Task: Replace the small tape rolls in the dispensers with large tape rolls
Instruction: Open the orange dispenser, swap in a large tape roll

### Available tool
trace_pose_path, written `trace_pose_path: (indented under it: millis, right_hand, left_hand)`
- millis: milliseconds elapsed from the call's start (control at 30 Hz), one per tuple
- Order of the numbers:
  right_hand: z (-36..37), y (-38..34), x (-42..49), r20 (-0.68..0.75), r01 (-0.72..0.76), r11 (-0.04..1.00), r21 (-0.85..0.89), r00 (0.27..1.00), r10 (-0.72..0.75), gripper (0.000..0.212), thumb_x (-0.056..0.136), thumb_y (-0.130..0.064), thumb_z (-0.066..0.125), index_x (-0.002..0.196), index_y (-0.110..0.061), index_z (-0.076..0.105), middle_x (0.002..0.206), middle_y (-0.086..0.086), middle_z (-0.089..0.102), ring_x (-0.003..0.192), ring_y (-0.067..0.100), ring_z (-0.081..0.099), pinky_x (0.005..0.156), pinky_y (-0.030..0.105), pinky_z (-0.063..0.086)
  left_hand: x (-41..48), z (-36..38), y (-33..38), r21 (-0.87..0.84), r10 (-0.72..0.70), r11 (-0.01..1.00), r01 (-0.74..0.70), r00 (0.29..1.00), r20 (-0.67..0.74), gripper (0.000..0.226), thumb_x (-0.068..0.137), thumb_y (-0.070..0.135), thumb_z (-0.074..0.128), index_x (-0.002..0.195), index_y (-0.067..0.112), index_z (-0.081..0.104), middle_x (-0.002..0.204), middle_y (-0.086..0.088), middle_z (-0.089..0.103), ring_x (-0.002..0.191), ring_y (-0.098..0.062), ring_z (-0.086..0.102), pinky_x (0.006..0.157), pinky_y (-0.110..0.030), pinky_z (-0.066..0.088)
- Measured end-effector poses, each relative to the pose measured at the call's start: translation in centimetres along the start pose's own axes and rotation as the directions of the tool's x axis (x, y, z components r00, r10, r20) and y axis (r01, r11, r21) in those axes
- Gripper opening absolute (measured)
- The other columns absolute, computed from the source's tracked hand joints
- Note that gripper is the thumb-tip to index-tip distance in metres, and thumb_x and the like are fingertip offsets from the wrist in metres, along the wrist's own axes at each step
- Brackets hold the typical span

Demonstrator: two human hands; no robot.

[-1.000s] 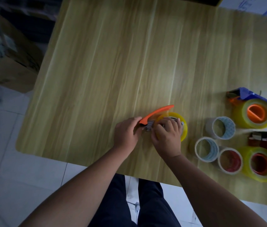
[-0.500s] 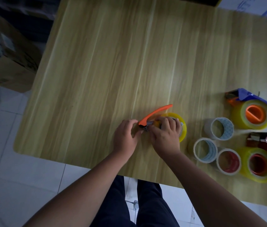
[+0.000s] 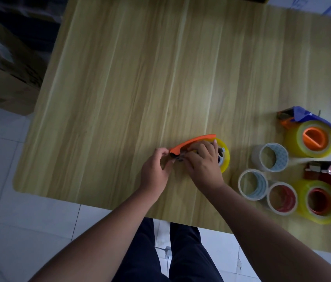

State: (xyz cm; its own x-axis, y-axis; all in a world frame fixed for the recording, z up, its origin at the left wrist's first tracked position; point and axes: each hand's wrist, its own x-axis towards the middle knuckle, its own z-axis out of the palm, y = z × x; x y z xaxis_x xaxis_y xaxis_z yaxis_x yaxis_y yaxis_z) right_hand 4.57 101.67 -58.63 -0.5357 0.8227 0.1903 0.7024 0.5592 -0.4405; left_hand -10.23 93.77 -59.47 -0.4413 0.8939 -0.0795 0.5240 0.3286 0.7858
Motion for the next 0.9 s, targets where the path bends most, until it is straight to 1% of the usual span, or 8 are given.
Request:
trace_pose_path:
  millis: [133, 267, 433, 567, 700, 767, 833, 900]
  right_hand:
    - [0.2, -0.5, -0.2, -0.009, -0.031, 0.999, -0.012, 0.999, 0.030, 0.016, 0.086, -0.025, 0.062, 0.090, -0.021, 0.077, 0.101, 0.004, 0.065, 0.104, 0.031, 0.050, 0.105, 0.069, 0.026]
    - [0.4, -0.5, 0.1, -0.013, -0.001, 1.000, 0.021, 1.000, 0.001, 0.015, 0.088, -0.028, 0.065, 0.085, -0.018, 0.077, 0.090, 0.004, 0.060, 0.098, 0.031, 0.052, 0.104, 0.071, 0.025]
    - [0.6, -0.1, 0.0, -0.034, 0.025, 0.998, 0.059, 0.999, -0.023, 0.013, 0.087, -0.026, 0.068, 0.079, -0.017, 0.075, 0.077, 0.000, 0.061, 0.097, 0.026, 0.056, 0.105, 0.071, 0.024]
    - [0.8, -0.5, -0.2, -0.056, 0.022, 0.998, 0.050, 0.998, -0.020, 0.009, 0.083, -0.023, 0.075, 0.075, -0.020, 0.072, 0.077, -0.005, 0.063, 0.097, 0.023, 0.059, 0.104, 0.070, 0.024]
    - [1.1, -0.8, -0.2, -0.085, 0.010, 0.999, 0.039, 0.996, -0.006, 0.010, 0.080, -0.019, 0.082, 0.074, -0.022, 0.073, 0.078, -0.003, 0.060, 0.090, 0.021, 0.051, 0.099, 0.070, 0.028]
    - [1.3, -0.7, -0.2, -0.087, 0.009, 1.000, 0.019, 0.996, -0.007, 0.011, 0.079, -0.019, 0.083, 0.074, -0.023, 0.074, 0.077, -0.003, 0.060, 0.089, 0.020, 0.050, 0.099, 0.069, 0.030]
    - [1.3, -0.7, -0.2, -0.091, 0.008, 1.000, 0.016, 0.996, -0.007, 0.007, 0.079, -0.023, 0.082, 0.077, -0.025, 0.076, 0.077, -0.004, 0.061, 0.087, 0.020, 0.048, 0.098, 0.067, 0.032]
    - [1.3, -0.4, -0.1, -0.108, 0.006, 0.999, 0.034, 0.994, -0.003, 0.003, 0.081, -0.028, 0.079, 0.080, -0.027, 0.077, 0.077, -0.005, 0.062, 0.085, 0.021, 0.049, 0.096, 0.064, 0.034]
  left_hand:
    - [0.1, 0.1, 0.0, 0.006, 0.020, 1.000, -0.020, 1.000, 0.003, 0.028, 0.084, 0.026, 0.071, 0.106, 0.015, 0.056, 0.103, 0.000, 0.071, 0.094, -0.015, 0.068, 0.068, -0.033, 0.057]
    - [0.1, 0.0, -0.1, 0.000, 0.037, 0.999, -0.037, 0.999, 0.022, 0.030, 0.084, 0.025, 0.071, 0.107, 0.015, 0.055, 0.105, -0.001, 0.070, 0.098, -0.015, 0.067, 0.070, -0.030, 0.055]
    - [-0.2, 0.1, -0.2, 0.014, 0.048, 0.999, -0.049, 0.999, 0.019, 0.024, 0.085, 0.027, 0.070, 0.098, 0.014, 0.056, 0.095, 0.001, 0.070, 0.081, -0.014, 0.067, 0.060, -0.023, 0.051]
    - [-0.2, 0.3, 0.4, -0.006, 0.143, 0.990, -0.144, 0.989, -0.029, 0.012, 0.085, 0.018, 0.070, 0.092, 0.011, 0.065, 0.097, 0.000, 0.071, 0.093, -0.011, 0.065, 0.075, -0.020, 0.052]
    - [0.2, 0.3, 0.0, -0.009, 0.234, 0.972, -0.234, 0.971, -0.043, 0.008, 0.086, 0.018, 0.065, 0.091, 0.012, 0.068, 0.109, -0.002, 0.070, 0.095, -0.013, 0.065, 0.076, -0.031, 0.054]
    - [0.2, 0.4, -0.6, 0.020, 0.237, 0.971, -0.237, 0.971, -0.032, 0.008, 0.087, 0.019, 0.065, 0.093, 0.015, 0.069, 0.119, -0.004, 0.067, 0.103, -0.016, 0.065, 0.076, -0.034, 0.055]
    - [0.2, 0.5, -1.0, 0.059, 0.243, 0.969, -0.241, 0.969, -0.032, 0.009, 0.088, 0.021, 0.066, 0.096, 0.018, 0.069, 0.128, -0.009, 0.062, 0.110, -0.020, 0.063, 0.078, -0.035, 0.056]
    - [0.4, 0.4, -1.0, 0.095, 0.286, 0.955, -0.282, 0.958, -0.030, 0.010, 0.090, 0.024, 0.064, 0.099, 0.022, 0.067, 0.134, -0.012, 0.057, 0.107, -0.027, 0.064, 0.079, -0.038, 0.055]
